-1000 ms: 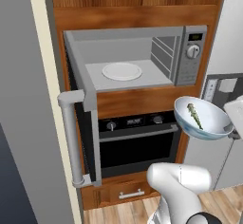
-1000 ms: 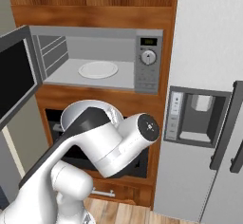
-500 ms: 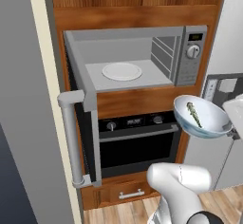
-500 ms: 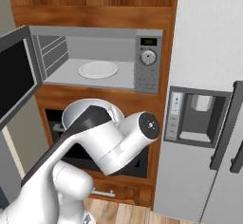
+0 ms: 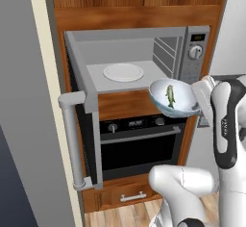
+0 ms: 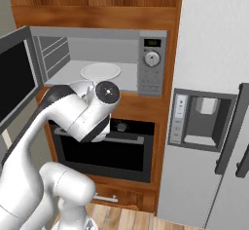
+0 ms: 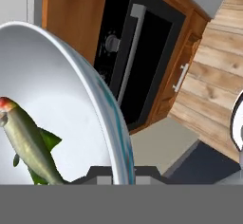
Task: Remove the pear from the bowl and place it on the small plate. Then place the bowl with only the fish in the microwave, close the door, and press the start button to microwave the fish.
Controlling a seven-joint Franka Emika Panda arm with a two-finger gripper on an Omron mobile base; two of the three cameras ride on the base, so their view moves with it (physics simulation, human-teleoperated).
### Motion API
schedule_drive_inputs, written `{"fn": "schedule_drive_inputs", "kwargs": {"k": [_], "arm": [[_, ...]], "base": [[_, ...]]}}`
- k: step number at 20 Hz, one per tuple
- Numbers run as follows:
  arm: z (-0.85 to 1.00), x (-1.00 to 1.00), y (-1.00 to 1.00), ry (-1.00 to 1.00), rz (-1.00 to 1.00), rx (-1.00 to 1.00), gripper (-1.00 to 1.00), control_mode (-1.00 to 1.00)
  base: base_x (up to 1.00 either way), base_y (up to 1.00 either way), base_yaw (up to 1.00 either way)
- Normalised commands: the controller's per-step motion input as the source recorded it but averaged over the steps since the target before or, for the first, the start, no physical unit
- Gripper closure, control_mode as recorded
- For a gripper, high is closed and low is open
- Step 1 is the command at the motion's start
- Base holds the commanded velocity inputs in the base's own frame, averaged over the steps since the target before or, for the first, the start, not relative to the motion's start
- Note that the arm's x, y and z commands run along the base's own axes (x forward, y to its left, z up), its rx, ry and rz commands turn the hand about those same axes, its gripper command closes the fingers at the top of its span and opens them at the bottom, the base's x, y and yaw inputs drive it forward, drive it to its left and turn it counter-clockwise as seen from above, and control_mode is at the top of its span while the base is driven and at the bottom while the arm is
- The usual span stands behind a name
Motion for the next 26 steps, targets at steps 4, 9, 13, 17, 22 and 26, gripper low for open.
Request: {"fn": "schedule_drive_inputs", "kwargs": {"k": [4,9,13,17,22,26], "arm": [[0.64,0.6,0.36,0.0,-0.19,-0.06,1.0,-1.0],[0.32,0.63,0.38,0.0,-0.17,-0.02,1.0,-1.0],[0.0,0.75,0.48,0.0,-0.1,-0.01,1.0,-1.0],[0.02,0.76,0.24,0.0,-0.02,0.0,1.0,-1.0],[0.05,0.6,0.12,-0.02,-0.01,0.0,1.0,-1.0],[0.16,0.38,0.05,-0.05,0.0,0.0,1.0,-1.0]], "base": [[0.0,0.0,0.0],[0.0,0.0,0.0],[0.0,0.0,0.0],[0.0,0.0,0.0],[0.0,0.0,0.0],[0.0,0.0,0.0]]}}
